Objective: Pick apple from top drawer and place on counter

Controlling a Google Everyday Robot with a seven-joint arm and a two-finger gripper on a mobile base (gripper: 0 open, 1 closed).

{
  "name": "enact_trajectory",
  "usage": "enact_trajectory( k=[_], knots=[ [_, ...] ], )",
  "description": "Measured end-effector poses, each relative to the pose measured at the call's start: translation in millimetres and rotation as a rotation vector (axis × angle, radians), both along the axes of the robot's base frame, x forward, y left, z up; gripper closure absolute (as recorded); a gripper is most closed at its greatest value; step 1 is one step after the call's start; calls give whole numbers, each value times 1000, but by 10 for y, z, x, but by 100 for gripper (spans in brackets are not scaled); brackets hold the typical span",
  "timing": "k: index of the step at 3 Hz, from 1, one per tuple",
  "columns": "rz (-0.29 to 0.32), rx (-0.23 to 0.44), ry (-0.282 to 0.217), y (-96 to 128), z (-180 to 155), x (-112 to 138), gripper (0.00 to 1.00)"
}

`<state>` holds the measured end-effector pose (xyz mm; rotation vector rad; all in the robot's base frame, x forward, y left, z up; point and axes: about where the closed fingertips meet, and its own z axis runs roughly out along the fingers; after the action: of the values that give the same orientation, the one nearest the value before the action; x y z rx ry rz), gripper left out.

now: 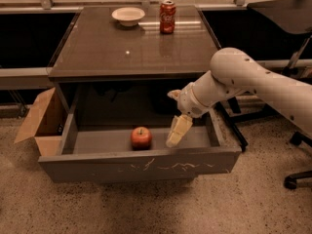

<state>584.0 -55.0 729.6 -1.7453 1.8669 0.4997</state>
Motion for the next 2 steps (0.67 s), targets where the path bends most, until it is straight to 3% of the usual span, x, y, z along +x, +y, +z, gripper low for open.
enact_trajectory(
  k=[1, 2],
  knots=[
    [31, 27, -6, 142, -112, 133, 0],
    [56, 47, -6, 276, -212, 249, 15]
  ],
)
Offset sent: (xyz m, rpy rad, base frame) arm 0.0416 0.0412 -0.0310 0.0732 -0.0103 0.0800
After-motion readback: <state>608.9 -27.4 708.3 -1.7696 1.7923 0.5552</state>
